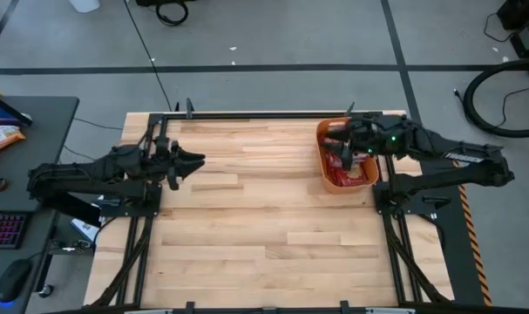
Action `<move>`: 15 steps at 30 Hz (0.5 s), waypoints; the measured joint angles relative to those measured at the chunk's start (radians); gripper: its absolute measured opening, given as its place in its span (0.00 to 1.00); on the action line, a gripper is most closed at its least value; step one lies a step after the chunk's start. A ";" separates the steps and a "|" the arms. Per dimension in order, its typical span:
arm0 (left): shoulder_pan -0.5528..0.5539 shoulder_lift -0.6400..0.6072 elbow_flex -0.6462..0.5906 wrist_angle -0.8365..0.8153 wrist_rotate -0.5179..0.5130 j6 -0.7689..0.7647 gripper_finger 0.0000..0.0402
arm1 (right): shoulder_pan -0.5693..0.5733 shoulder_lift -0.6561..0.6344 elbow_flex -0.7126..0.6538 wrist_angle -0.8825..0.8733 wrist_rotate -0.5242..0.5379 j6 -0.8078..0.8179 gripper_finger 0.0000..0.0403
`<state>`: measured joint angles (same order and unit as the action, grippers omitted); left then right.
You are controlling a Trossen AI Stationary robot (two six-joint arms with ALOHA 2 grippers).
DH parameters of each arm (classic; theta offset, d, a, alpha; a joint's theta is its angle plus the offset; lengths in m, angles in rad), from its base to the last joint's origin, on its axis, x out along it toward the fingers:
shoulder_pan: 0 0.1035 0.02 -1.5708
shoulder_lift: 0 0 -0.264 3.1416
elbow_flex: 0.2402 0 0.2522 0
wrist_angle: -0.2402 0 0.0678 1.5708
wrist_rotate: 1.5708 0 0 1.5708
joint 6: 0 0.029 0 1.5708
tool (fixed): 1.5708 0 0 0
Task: Sort popcorn bags into baskets
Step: Return to Home Position
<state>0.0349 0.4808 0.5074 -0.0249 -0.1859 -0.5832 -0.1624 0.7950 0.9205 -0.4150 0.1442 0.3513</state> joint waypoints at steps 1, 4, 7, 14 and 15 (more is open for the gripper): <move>0.000 -0.025 -0.024 0.017 -0.003 -0.010 0.35 | 0.002 -0.017 -0.045 0.064 -0.018 0.011 0.51; 0.000 -0.102 -0.101 0.087 -0.019 -0.044 0.35 | 0.010 -0.071 -0.164 0.233 -0.039 0.048 0.51; 0.000 -0.165 -0.173 0.148 -0.052 -0.068 0.35 | 0.018 -0.122 -0.267 0.358 -0.040 0.092 0.51; 0.000 -0.274 -0.271 0.176 -0.108 -0.093 0.35 | 0.019 -0.233 -0.451 0.475 -0.035 0.164 0.46; 0.000 -0.289 -0.283 0.182 -0.111 -0.096 0.35 | 0.019 -0.249 -0.472 0.489 -0.034 0.170 0.45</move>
<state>0.0353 0.1915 0.2241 0.1569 -0.2965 -0.6795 -0.1432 0.5457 0.4480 0.0739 0.1098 0.5211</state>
